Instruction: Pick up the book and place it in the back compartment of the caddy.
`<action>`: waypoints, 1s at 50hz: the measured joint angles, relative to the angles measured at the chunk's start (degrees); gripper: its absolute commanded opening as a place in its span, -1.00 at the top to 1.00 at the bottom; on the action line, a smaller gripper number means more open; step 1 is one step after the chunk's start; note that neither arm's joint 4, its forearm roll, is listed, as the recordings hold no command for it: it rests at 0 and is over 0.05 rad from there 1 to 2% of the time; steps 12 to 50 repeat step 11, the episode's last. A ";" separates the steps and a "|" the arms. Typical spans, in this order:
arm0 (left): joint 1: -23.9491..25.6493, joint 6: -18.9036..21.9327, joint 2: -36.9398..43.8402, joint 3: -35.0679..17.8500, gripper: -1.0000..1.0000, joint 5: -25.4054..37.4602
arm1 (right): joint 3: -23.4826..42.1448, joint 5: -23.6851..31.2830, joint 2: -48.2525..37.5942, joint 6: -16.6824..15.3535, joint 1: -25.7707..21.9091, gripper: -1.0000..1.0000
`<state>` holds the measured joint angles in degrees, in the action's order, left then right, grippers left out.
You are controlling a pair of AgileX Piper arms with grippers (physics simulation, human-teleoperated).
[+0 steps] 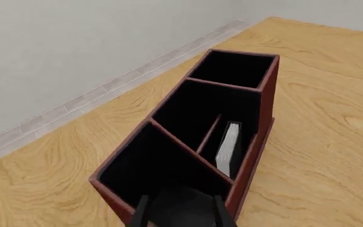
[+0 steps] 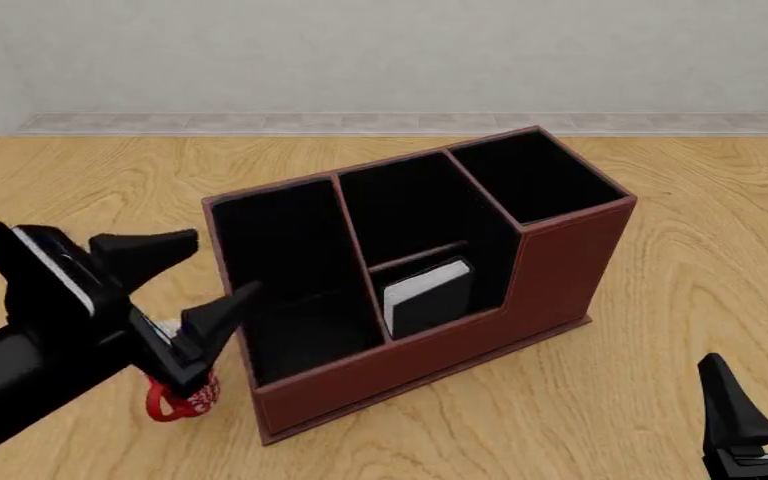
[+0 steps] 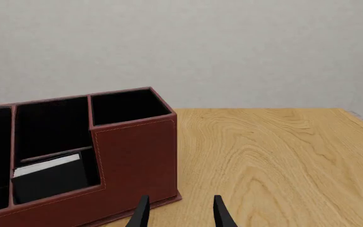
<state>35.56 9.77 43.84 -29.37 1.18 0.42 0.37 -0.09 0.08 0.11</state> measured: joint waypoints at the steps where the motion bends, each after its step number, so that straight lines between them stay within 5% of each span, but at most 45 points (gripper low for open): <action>1: -0.46 0.03 -1.23 -0.11 -1.00 1.01 | 0.00 0.00 0.00 0.00 0.00 -1.00; 11: -4.05 -0.07 -13.03 -2.50 -1.00 12.01 | 0.00 0.00 0.00 -0.01 0.00 -1.00; 50: -4.05 -0.07 -13.03 -2.50 -1.00 12.01 | 0.00 0.00 0.00 -0.01 0.00 -1.00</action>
